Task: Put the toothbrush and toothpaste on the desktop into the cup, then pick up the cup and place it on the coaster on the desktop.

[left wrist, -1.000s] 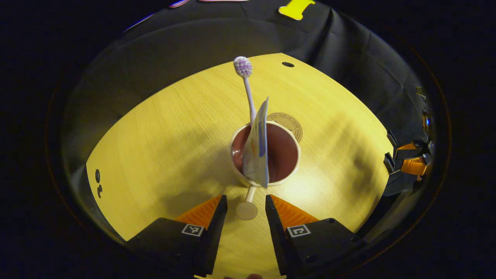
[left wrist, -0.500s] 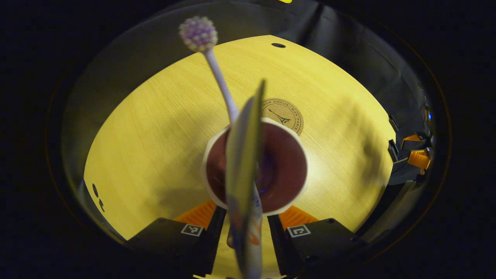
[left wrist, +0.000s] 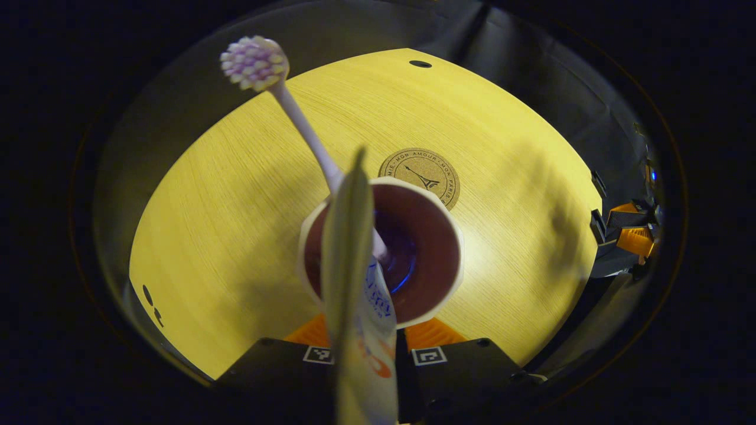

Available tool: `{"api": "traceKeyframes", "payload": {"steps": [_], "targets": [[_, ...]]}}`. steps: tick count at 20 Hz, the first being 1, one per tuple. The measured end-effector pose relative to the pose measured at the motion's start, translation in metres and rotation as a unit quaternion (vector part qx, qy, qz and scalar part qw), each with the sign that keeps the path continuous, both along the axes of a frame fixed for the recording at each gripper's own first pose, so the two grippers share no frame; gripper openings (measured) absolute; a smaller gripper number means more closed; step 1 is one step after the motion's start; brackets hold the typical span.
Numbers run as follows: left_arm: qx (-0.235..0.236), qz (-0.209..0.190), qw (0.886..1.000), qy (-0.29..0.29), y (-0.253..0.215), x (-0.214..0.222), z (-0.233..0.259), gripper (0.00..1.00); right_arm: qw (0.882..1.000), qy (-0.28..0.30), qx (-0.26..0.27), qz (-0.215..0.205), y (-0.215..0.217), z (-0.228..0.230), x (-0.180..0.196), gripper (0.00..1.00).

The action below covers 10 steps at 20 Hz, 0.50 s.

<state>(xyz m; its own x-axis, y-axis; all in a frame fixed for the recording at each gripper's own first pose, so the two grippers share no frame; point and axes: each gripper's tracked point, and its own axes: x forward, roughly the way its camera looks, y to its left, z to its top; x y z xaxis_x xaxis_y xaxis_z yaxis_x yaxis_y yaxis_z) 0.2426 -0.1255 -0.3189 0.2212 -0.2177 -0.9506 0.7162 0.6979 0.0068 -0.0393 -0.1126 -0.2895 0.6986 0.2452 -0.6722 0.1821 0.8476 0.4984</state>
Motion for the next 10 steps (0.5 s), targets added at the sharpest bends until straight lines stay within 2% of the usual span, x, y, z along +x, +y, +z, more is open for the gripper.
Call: {"api": "traceKeyframes", "payload": {"steps": [2, 3, 6, 10], "targets": [[-0.004, 0.003, 1.0, -0.003, -0.001, -0.001, 0.001, 0.27, 1.0, 0.0, -0.001, -0.001, -0.002, -0.001, 0.0, 0.49], [-0.008, 0.006, 1.0, -0.005, -0.001, 0.0, 0.001, 0.25, 1.0, 0.0, 0.0, -0.002, -0.003, -0.001, 0.0, 0.49], [-0.017, 0.01, 1.0, -0.018, -0.004, 0.0, 0.005, 0.24, 1.0, -0.001, 0.0, -0.004, -0.004, 0.0, -0.003, 0.49], [-0.014, -0.007, 0.999, -0.031, -0.014, -0.001, 0.019, 0.24, 1.0, -0.003, 0.004, -0.004, -0.004, 0.0, -0.005, 0.49]]}}
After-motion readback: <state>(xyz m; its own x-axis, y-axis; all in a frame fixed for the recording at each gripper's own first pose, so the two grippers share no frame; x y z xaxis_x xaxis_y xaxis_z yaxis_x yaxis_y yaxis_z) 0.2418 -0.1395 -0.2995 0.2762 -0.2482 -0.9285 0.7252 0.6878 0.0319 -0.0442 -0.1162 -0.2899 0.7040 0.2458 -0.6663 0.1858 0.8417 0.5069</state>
